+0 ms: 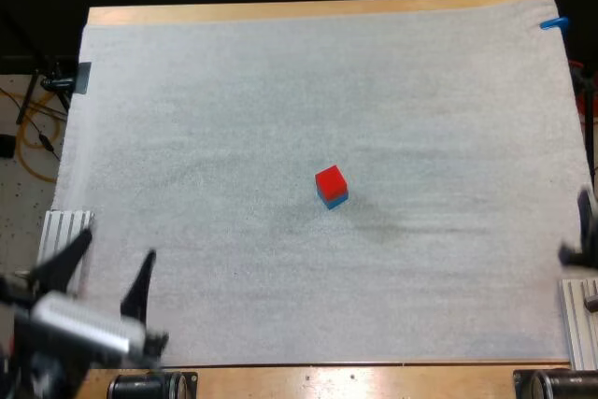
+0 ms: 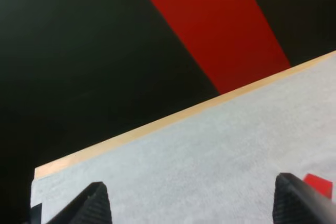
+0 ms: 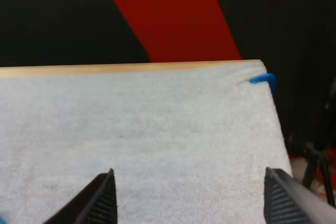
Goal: Stack red cube on blue cube
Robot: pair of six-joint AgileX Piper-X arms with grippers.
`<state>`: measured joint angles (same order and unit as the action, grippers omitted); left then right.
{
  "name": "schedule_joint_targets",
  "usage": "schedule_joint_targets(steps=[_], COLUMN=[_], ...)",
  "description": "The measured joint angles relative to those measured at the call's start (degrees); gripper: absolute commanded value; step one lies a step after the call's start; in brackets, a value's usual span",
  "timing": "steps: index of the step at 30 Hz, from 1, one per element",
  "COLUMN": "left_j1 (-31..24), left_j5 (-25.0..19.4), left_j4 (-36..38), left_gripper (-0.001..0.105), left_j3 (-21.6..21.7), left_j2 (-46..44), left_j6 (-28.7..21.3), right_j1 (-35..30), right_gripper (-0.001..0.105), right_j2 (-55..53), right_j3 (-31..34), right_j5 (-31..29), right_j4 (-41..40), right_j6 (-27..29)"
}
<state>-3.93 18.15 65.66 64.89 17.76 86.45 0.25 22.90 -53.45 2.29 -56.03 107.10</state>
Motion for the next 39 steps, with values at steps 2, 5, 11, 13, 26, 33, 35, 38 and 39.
schedule_joint_targets(steps=[2,5,11,13,26,33,35,38,39], left_j1=[0.0,0.0,0.0,0.0,0.0,0.0,0.0,0.0,0.0], left_j5=[0.0,0.0,0.0,0.0,0.0,-1.25,-1.9,-1.94,-1.94], left_j4=[1.59,3.36,10.89,14.81,22.45,22.55,22.34,20.06,18.68], left_gripper=[0.063,0.063,0.063,0.063,0.063,0.063,0.063,0.063,0.063], left_j3=[0.0,0.0,0.24,0.24,-0.31,-0.31,-0.86,-2.79,-3.86], left_j2=[-2.44,-6.99,-14.89,-17.59,-18.88,-18.88,-18.88,-18.88,-18.88], left_j6=[-0.11,-0.89,-1.06,-1.06,-0.35,-0.56,-1.12,-1.12,-1.12], right_j1=[0.0,0.0,0.0,0.0,0.0,0.0,0.0,0.0,0.0], right_gripper=[0.058,0.058,0.058,0.058,0.058,0.058,0.058,0.058,0.058], right_j2=[-4.64,-11.03,-18.44,-20.94,-23.57,-23.57,-23.57,-23.57,-23.57], right_j3=[1.74,3.15,4.15,4.45,7.03,7.15,7.67,9.34,10.15], right_j5=[0.0,0.0,0.55,0.69,1.23,1.23,1.56,4.43,6.01], right_j4=[-0.97,-5.24,-9.79,-9.77,-19.62,-17.65,-15.14,-11.7,-10.53], right_j6=[0.0,-0.67,-1.91,-1.91,-4.73,-1.71,-1.31,-1.34,-1.34])
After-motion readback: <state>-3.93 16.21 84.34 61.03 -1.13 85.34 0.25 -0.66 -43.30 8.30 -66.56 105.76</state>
